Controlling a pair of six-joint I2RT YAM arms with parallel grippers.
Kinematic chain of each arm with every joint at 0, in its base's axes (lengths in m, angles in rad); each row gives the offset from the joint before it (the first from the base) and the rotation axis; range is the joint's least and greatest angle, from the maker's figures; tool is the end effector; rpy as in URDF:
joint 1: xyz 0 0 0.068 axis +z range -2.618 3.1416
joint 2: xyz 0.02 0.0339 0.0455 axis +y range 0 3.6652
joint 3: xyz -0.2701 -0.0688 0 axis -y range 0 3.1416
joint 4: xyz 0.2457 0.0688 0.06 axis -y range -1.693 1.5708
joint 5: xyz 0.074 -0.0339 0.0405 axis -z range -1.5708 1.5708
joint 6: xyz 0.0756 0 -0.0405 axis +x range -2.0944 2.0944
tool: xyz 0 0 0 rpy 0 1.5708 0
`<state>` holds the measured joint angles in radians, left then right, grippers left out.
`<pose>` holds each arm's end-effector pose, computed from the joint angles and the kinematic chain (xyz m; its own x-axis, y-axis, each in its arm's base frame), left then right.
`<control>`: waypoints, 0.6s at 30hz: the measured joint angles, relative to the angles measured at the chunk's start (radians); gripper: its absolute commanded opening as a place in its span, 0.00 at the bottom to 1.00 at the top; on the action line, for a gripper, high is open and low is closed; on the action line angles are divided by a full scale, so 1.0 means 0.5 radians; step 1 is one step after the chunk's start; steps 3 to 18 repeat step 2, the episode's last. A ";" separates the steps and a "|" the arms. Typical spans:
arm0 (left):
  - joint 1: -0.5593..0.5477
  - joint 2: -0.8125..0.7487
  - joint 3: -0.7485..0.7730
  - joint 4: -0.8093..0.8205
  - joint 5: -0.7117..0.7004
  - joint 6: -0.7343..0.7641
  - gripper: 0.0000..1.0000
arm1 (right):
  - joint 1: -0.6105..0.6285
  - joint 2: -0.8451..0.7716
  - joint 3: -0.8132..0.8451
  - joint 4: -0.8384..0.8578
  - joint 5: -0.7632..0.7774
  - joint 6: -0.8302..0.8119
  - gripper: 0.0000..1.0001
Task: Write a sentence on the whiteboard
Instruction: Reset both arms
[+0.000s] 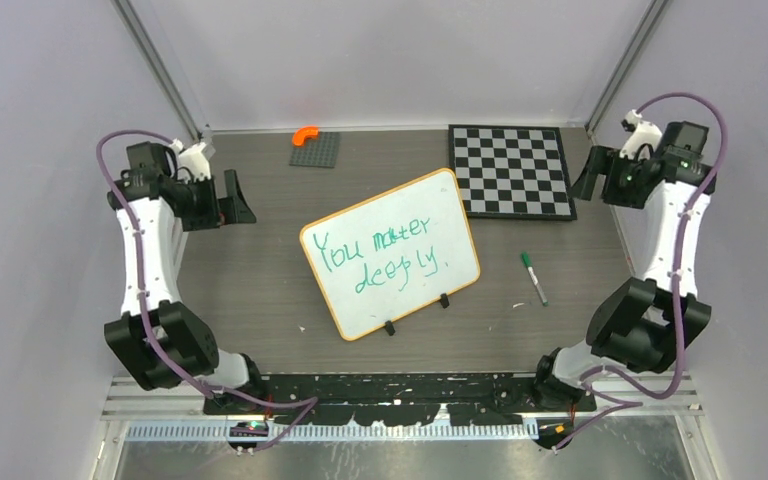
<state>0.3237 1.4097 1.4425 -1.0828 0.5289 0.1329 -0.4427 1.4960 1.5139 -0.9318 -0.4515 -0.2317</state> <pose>0.2867 0.0559 0.3273 -0.8200 -0.1544 -0.5512 0.0727 0.9270 -0.3679 0.3133 -0.1120 0.3348 -0.7297 0.1173 -0.6737 -0.0235 0.9803 0.1961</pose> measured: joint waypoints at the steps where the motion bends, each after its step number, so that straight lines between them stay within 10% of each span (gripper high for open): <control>1: 0.021 0.013 -0.001 0.003 -0.011 -0.006 1.00 | -0.030 0.004 0.007 -0.006 -0.027 0.010 0.86; 18: 0.037 0.020 -0.003 0.009 -0.016 -0.011 1.00 | -0.043 0.007 0.007 -0.014 -0.043 0.018 0.86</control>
